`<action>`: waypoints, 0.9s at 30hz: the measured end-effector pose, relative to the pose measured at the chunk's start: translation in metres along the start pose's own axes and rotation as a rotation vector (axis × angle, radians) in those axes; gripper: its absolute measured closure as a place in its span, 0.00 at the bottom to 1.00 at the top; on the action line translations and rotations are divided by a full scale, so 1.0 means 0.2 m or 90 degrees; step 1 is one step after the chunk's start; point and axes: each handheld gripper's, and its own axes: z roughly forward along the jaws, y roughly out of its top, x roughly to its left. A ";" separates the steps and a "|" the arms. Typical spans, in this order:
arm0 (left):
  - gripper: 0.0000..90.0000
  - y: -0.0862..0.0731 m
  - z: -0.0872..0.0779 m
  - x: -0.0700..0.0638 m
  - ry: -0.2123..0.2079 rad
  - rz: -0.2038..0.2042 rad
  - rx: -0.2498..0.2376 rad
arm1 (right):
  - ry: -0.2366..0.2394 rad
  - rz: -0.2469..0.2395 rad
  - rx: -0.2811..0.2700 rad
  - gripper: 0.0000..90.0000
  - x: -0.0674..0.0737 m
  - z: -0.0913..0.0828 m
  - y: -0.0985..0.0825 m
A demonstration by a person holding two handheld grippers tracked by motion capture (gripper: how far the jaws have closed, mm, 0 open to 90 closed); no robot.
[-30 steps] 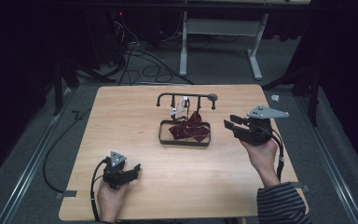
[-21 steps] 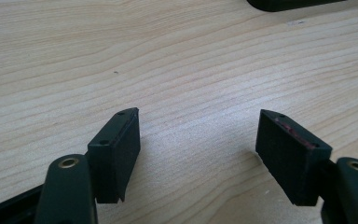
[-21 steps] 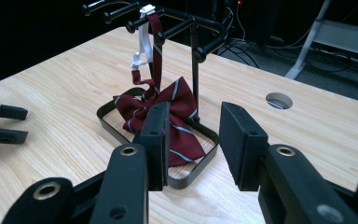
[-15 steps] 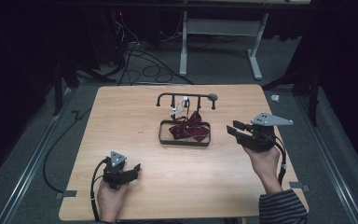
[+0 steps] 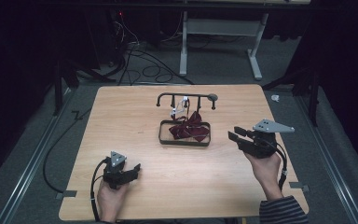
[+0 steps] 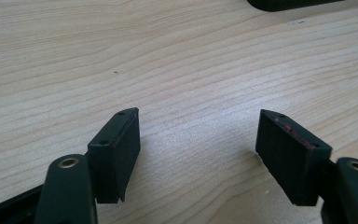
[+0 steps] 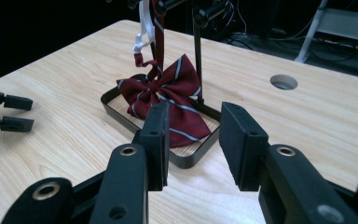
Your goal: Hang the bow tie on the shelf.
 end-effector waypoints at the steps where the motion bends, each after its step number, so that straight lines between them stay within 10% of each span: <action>1: 0.35 0.00 0.00 0.00 0.000 0.002 0.003 | 0.001 0.004 0.003 0.72 0.00 0.00 -0.01; 27: 0.35 0.00 0.00 0.00 0.001 0.000 0.000 | 0.015 0.042 0.020 0.72 0.02 0.03 -0.21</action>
